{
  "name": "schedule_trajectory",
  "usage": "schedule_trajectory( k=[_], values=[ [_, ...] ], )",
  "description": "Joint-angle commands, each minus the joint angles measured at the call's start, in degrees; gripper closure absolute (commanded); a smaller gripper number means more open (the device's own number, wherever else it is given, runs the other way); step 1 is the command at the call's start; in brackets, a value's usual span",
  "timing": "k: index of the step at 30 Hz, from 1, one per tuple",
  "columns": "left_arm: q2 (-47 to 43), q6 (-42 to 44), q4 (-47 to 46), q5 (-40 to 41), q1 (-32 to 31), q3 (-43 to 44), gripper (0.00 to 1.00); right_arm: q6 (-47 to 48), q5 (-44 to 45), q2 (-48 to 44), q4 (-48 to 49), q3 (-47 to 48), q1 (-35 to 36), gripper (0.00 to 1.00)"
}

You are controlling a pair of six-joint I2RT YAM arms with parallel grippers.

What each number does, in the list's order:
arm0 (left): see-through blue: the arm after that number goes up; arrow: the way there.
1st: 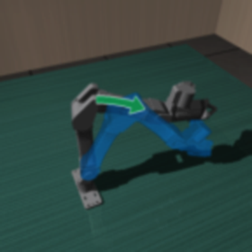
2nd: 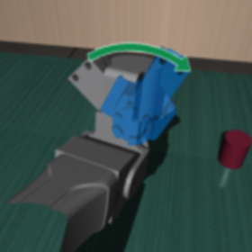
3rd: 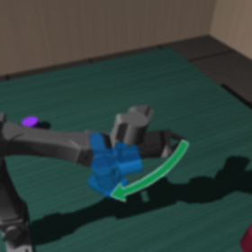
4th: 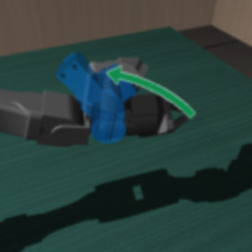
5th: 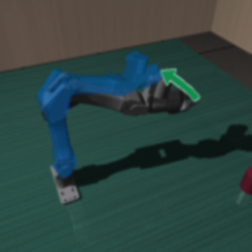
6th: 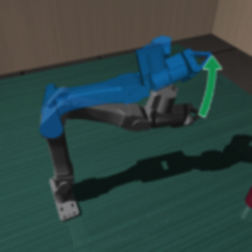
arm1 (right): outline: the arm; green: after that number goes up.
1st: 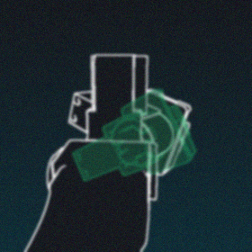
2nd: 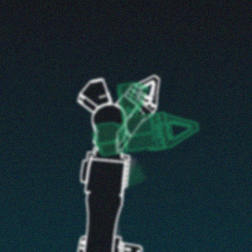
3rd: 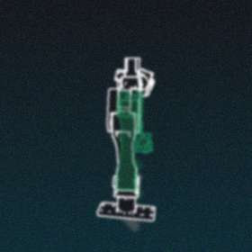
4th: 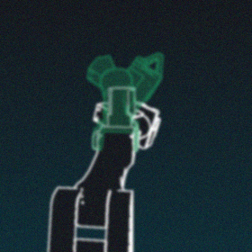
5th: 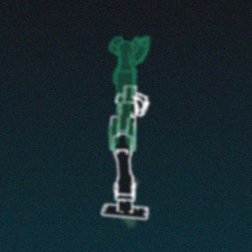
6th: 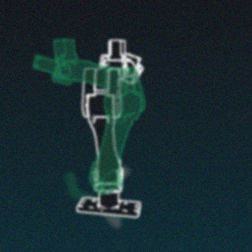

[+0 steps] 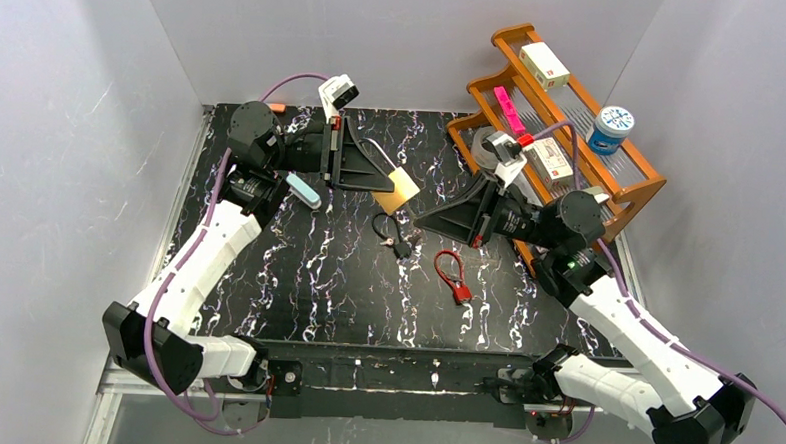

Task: Unlock with the key
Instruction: Unlock the lock.

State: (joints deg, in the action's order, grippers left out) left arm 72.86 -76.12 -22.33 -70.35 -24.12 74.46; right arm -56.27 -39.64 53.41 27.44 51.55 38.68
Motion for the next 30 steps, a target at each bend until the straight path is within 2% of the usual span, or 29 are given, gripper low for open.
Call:
schedule_trajectory(
  k=[1,11,16,20,26,30],
  values=[
    [-2.5,1.5,0.1,0.2,-0.2,-0.2,1.0,-1.1,-0.8,0.9,4.3,2.3,-0.1,0.99],
    [-3.6,2.8,0.3,-0.1,-0.2,-0.5,1.0,-2.4,-0.4,2.6,5.4,2.1,0.0,0.99],
    [-6.3,9.8,2.3,-1.9,-0.2,-2.2,1.0,-6.2,-0.9,3.4,5.6,3.0,-0.1,0.99],
    [-7.7,15.7,6.0,-2.9,-0.2,-3.1,1.0,-7.5,-2.9,4.5,3.2,4.4,-0.1,0.99],
    [-7.7,18.5,7.2,-3.8,-0.2,-5.3,1.0,-6.5,-4.7,6.4,-2.7,8.0,-0.1,0.99],
    [-7.6,21.8,9.7,-4.8,-0.2,-5.8,1.0,-1.9,-4.8,8.2,-11.1,12.9,-0.1,0.99]
  ],
)
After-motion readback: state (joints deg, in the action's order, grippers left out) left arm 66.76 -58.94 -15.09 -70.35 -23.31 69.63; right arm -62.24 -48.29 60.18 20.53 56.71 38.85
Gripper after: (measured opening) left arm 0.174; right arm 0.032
